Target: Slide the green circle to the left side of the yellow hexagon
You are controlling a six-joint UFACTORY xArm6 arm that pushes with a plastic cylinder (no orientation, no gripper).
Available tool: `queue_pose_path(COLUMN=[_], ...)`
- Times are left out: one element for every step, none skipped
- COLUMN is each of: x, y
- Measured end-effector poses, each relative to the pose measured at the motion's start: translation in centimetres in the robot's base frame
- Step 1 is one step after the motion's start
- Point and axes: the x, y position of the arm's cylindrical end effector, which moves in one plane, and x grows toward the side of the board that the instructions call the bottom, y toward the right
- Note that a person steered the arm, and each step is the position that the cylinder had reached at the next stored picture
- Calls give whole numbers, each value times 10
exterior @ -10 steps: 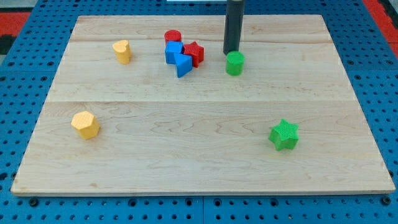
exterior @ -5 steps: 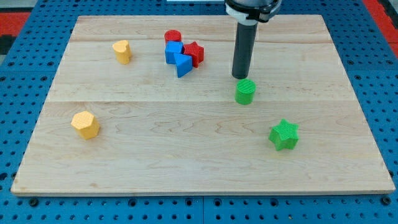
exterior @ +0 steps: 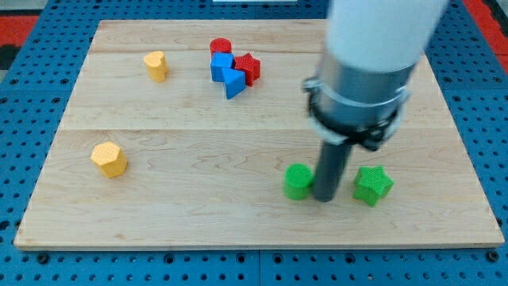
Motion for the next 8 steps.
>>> queue_pose_path(x=[-11,11,7,-38,-38,-18,-29,-33], y=[-73,-17,-7,-27,-50,-128,-139,-64])
